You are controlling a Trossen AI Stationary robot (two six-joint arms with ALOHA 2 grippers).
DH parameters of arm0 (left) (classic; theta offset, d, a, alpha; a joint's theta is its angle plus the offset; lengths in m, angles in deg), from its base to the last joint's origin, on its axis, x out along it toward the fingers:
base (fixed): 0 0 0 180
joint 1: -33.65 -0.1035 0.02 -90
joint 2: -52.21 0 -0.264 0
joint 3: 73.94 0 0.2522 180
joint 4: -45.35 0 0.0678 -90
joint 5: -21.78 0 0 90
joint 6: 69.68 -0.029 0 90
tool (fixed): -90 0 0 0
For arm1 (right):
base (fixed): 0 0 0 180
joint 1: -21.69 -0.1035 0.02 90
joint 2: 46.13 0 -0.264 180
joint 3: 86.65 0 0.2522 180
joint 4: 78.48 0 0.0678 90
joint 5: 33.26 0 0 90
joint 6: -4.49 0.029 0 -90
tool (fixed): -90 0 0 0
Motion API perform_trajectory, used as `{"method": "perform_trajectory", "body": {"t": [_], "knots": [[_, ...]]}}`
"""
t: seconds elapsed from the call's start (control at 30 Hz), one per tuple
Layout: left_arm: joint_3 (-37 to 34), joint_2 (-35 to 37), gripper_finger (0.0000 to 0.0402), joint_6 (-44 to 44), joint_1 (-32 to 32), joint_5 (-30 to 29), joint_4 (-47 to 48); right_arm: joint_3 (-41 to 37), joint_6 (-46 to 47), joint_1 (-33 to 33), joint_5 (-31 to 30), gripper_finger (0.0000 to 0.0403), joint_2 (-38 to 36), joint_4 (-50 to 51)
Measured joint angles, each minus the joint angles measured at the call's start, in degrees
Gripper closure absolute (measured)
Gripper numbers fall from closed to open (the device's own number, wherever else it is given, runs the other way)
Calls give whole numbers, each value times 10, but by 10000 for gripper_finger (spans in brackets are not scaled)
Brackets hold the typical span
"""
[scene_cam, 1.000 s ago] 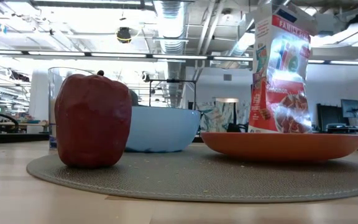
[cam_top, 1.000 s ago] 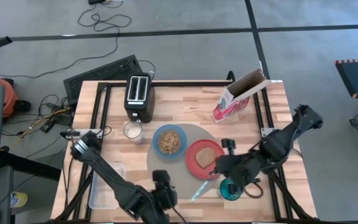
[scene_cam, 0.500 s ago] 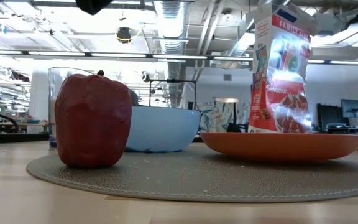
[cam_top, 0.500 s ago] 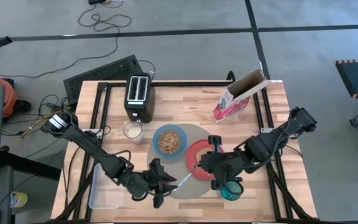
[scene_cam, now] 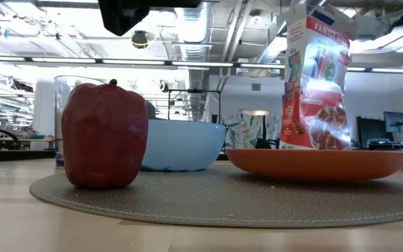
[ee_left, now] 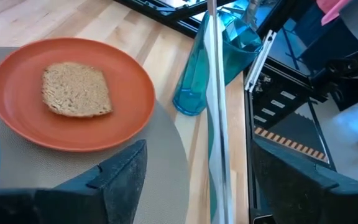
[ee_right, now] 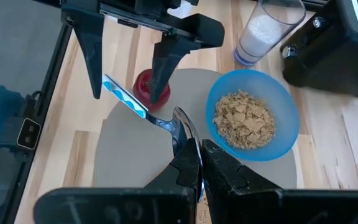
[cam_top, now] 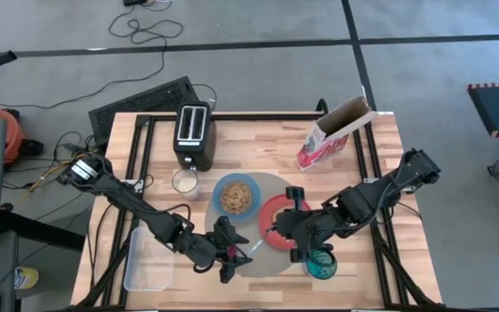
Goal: Arrange a breakfast setting
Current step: Put the blue spoon on the gray placemat to the left of the blue bowl
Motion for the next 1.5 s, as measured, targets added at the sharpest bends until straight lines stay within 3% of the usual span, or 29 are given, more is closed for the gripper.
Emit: {"method": "perform_trajectory", "body": {"t": [0.43, 0.67, 0.9, 1.1, 1.27, 1.5], "knots": [[27, -1, 186, -40, 5, -34, 13, 0, 29, 5, 10, 365, 12, 4], [77, -1, 190, -72, 27, -102, 84, 0, 56, 28, 52, 365, 35, 5], [77, -18, 190, -39, 24, -73, 107, 0, 33, 29, 62, 365, 33, -37], [76, -48, 194, -30, 8, -8, 99, 0, 26, 28, 68, 365, 33, -33], [76, -45, 236, -30, 9, -10, 100, 0, 26, 30, 68, 365, 33, -27], [76, -38, 332, -28, 11, -1, 104, 0, 26, 30, 68, 365, 33, -27]]}}
